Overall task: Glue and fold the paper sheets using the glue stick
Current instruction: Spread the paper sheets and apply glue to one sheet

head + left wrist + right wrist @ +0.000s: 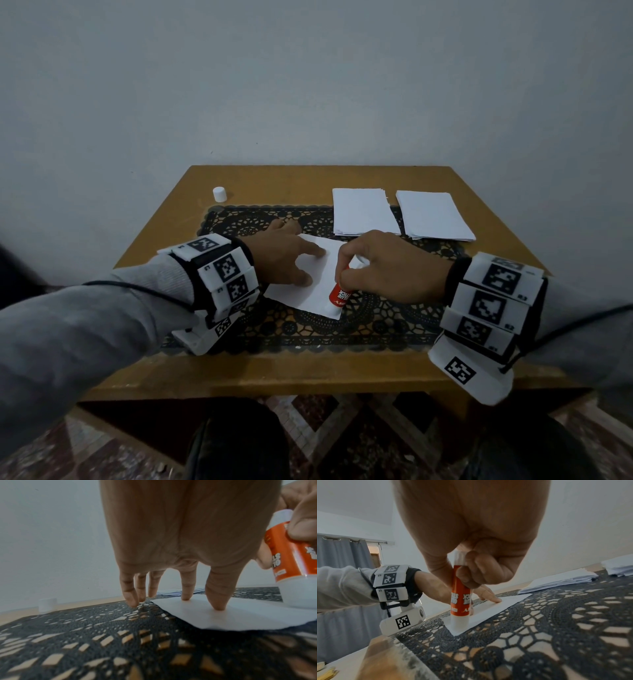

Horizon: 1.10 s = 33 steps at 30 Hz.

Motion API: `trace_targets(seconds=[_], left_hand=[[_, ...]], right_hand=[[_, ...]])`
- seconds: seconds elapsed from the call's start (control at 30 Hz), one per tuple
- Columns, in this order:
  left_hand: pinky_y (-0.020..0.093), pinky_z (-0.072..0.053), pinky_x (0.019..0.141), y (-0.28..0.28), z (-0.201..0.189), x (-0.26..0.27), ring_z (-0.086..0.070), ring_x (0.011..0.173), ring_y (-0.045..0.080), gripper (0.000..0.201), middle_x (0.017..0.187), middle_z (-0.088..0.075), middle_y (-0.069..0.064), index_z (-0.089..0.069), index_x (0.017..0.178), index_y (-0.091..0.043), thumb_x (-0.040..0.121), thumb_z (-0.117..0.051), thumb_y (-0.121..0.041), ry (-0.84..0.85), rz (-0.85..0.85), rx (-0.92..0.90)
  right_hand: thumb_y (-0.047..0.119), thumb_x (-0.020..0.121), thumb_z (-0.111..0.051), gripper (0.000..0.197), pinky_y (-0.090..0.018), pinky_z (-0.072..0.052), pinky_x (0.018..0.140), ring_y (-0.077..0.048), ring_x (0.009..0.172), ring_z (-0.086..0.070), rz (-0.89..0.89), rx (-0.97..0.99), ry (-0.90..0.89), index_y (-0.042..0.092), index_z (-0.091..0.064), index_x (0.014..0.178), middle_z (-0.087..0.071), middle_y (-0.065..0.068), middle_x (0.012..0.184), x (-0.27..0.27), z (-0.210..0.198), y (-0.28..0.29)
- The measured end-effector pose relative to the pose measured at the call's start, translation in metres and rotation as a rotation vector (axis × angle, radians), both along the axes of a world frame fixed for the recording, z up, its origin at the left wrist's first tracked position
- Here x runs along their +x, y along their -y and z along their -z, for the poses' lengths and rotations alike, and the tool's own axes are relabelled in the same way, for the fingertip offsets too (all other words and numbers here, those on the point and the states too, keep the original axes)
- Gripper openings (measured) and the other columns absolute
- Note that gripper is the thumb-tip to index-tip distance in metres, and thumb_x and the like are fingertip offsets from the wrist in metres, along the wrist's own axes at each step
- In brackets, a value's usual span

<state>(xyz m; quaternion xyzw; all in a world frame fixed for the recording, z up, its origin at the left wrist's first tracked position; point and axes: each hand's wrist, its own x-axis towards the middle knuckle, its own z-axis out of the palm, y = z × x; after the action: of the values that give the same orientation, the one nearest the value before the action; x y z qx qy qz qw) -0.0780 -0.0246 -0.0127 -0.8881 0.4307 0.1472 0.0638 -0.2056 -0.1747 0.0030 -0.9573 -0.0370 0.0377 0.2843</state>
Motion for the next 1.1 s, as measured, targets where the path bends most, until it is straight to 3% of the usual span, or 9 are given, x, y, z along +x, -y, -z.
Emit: trace_targets(seconds=[0.13,0.27,0.37,0.47,0.57,0.77,0.87,1.03,1.1], left_hand=[[0.052,-0.025,0.111,0.001,0.001,0.002,-0.017,0.137,0.034,0.062,0.148,-0.023,0.01,-0.03,0.144,-0.043,0.089,-0.058,-0.049,-0.012,-0.002,0.005],[0.049,-0.026,0.111,0.005,-0.001,0.006,-0.021,0.137,0.032,0.061,0.147,-0.027,0.008,-0.037,0.141,-0.036,0.087,-0.063,-0.044,-0.056,0.01,-0.013],[0.041,-0.034,0.106,0.009,-0.003,0.014,-0.036,0.129,0.025,0.067,0.139,-0.039,0.002,-0.041,0.135,-0.024,0.079,-0.075,-0.036,-0.133,0.033,-0.106],[0.04,-0.033,0.108,0.014,-0.01,0.022,-0.037,0.132,0.023,0.089,0.144,-0.038,-0.001,-0.029,0.144,-0.024,0.073,-0.082,-0.034,-0.234,-0.005,-0.117],[0.049,-0.031,0.109,0.021,-0.015,0.026,-0.033,0.132,0.027,0.099,0.143,-0.033,0.004,-0.023,0.147,-0.031,0.068,-0.083,-0.043,-0.154,0.005,-0.019],[0.046,-0.038,0.101,0.032,-0.017,0.033,-0.039,0.118,0.025,0.091,0.125,-0.039,0.002,-0.034,0.137,-0.027,0.064,-0.083,-0.051,-0.108,0.012,0.088],[0.038,-0.04,0.095,0.035,-0.017,0.035,-0.041,0.113,0.021,0.082,0.122,-0.043,-0.001,-0.04,0.128,-0.025,0.063,-0.083,-0.05,-0.093,0.019,0.088],[0.044,-0.039,0.098,0.035,-0.013,0.041,-0.036,0.113,0.017,0.08,0.12,-0.038,-0.007,-0.042,0.121,-0.029,0.058,-0.082,-0.057,-0.037,0.039,0.09],[0.039,-0.04,0.094,0.034,-0.011,0.043,-0.039,0.111,0.018,0.077,0.118,-0.04,-0.005,-0.043,0.119,-0.027,0.059,-0.082,-0.057,-0.046,0.045,0.08]], right_hand=[[0.028,0.088,-0.06,0.012,-0.038,-0.05,0.087,-0.012,0.087,-0.058,0.015,0.005,-0.014,0.023,-0.065,0.078,-0.066,-0.001,0.094,-0.002,-0.002,0.0],[0.021,0.089,-0.06,0.021,-0.024,-0.041,0.05,-0.008,0.045,-0.044,0.054,0.124,-0.084,0.005,-0.067,0.079,-0.056,-0.002,0.058,-0.007,-0.011,0.004],[0.015,0.09,-0.059,0.021,-0.02,-0.032,0.037,-0.008,0.034,-0.037,0.107,0.217,-0.098,-0.003,-0.066,0.082,-0.05,-0.001,0.048,-0.011,-0.018,0.015],[0.015,0.091,-0.059,0.02,-0.022,-0.029,0.037,-0.013,0.035,-0.035,0.18,0.281,-0.058,-0.002,-0.066,0.084,-0.049,-0.002,0.048,-0.012,-0.023,0.031],[0.017,0.091,-0.058,0.022,-0.022,-0.03,0.037,-0.014,0.037,-0.036,0.242,0.298,-0.012,-0.002,-0.067,0.084,-0.049,-0.002,0.047,-0.013,-0.026,0.045],[0.017,0.091,-0.059,0.023,-0.022,-0.03,0.038,-0.017,0.039,-0.035,0.287,0.354,-0.006,-0.004,-0.066,0.086,-0.049,-0.004,0.049,-0.013,-0.02,0.056],[0.017,0.091,-0.058,0.023,-0.021,-0.029,0.036,-0.017,0.039,-0.035,0.293,0.375,-0.026,-0.005,-0.065,0.088,-0.048,-0.004,0.049,-0.015,-0.018,0.056],[0.017,0.092,-0.058,0.024,-0.022,-0.028,0.037,-0.019,0.04,-0.034,0.286,0.401,-0.029,-0.005,-0.065,0.088,-0.048,-0.005,0.05,-0.016,-0.015,0.056],[0.017,0.092,-0.057,0.024,-0.021,-0.028,0.036,-0.018,0.039,-0.034,0.288,0.407,-0.032,-0.006,-0.065,0.09,-0.048,-0.004,0.049,-0.016,-0.015,0.056]])
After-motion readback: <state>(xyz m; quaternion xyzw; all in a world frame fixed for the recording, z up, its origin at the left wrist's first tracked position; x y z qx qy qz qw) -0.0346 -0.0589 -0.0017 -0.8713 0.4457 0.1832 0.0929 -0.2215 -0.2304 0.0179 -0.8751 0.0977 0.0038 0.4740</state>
